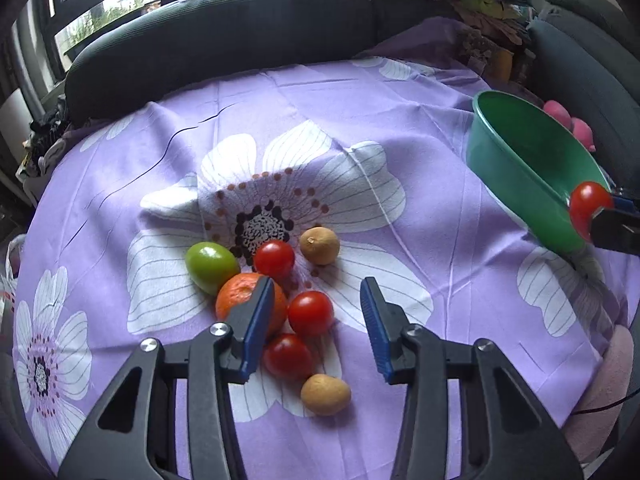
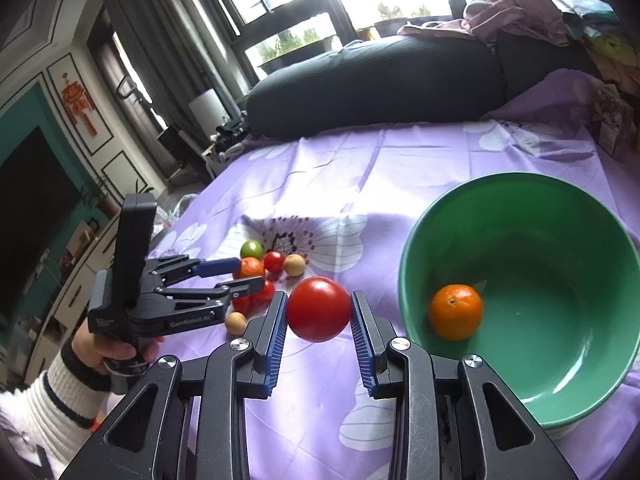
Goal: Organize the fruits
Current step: 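Carry the cherry tomato into the green bowl and release it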
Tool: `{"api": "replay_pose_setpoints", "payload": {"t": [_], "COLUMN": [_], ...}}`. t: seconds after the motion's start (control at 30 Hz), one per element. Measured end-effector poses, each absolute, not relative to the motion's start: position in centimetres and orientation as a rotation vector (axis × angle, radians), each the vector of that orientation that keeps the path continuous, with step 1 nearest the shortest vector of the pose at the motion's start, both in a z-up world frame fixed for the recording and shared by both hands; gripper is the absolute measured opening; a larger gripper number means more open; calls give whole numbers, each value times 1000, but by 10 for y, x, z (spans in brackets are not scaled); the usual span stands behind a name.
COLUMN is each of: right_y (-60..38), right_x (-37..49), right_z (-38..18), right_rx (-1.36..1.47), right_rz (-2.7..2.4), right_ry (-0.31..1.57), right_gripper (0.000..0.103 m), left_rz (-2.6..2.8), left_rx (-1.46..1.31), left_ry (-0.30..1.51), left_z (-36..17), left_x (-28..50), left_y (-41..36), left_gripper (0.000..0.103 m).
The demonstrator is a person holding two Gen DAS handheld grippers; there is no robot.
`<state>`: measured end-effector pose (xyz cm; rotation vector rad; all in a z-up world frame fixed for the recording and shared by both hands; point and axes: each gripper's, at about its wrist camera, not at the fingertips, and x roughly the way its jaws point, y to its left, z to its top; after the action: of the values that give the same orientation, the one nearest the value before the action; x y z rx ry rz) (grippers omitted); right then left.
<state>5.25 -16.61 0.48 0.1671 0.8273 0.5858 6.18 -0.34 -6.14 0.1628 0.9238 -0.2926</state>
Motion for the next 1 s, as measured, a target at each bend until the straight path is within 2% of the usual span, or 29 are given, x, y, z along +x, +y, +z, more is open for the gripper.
{"api": "replay_pose_setpoints", "payload": {"t": [0.23,0.33,0.57,0.77,1.0], "right_y": [-158,-158,-162,-177,-210], "right_x": [50,50,53,51,52], "right_z": [1,0,0,6,11], "right_rx": [166,172,184,193,199], "right_rz": [613,614,601,565,447], "right_ry": [848,847,844,815,781], "right_gripper": [34,34,34,34,34], "left_rz": [-296,-298,-305,-361,-575], "left_rx": [196,188,169,65,34], "left_ry": [954,1025,1033,949,831], "left_z": [-75,-87,-89,-51,-3], "left_x": [70,81,84,80,82], "left_y": [-2,4,1,-14,-80], "left_gripper": [38,27,26,26,26]}}
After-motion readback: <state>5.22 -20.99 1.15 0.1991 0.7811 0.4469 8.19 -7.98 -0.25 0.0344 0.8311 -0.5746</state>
